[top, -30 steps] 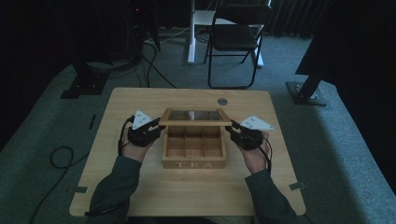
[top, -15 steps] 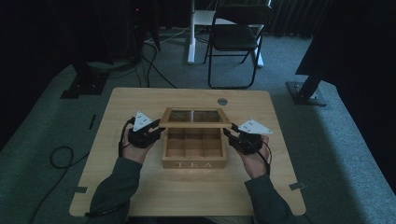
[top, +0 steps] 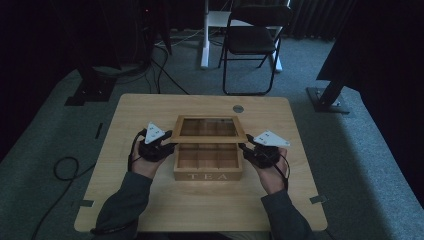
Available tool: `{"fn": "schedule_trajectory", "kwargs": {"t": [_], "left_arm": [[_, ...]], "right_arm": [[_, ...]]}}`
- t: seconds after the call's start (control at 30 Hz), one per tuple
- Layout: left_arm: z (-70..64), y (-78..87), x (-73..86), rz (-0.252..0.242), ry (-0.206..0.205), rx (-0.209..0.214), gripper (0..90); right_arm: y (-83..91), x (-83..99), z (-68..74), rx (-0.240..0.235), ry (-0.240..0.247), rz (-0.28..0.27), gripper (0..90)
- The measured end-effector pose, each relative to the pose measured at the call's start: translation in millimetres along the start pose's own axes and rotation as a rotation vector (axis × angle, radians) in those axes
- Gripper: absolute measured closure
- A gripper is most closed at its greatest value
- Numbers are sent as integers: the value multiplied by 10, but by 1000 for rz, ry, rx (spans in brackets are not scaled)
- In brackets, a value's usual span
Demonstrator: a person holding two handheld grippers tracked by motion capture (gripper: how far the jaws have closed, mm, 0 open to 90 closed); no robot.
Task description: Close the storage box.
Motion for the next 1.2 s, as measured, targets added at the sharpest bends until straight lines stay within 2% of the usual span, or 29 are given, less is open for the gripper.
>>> {"fn": "schedule_trajectory", "kwargs": {"t": [0.2,0.43,0.6,0.77,1.2], "left_arm": [[-28,51,31,-8,30,-2,514],[-68,136,61,-21,45,24,495],[-98,160,92,-20,45,39,502],[-131,204,111,-30,45,71,500],[-172,203,172,-15,39,78,498]], "right_arm": [[-1,38,8,-2,-1,2,605],[0,56,21,6,5,1,606],[2,88,39,11,8,6,606],[9,122,50,9,3,8,606],[31,203,62,5,-4,16,595]]}}
Point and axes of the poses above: each handheld gripper's, and its own axes: y roughly backward along the jaws, x roughly out of its underside, z roughly to its left, the point moved 3 cm from there along -y, roughly forward along the jaws, and after that the axes turned 4 degrees about x, right-handed, at the moved point
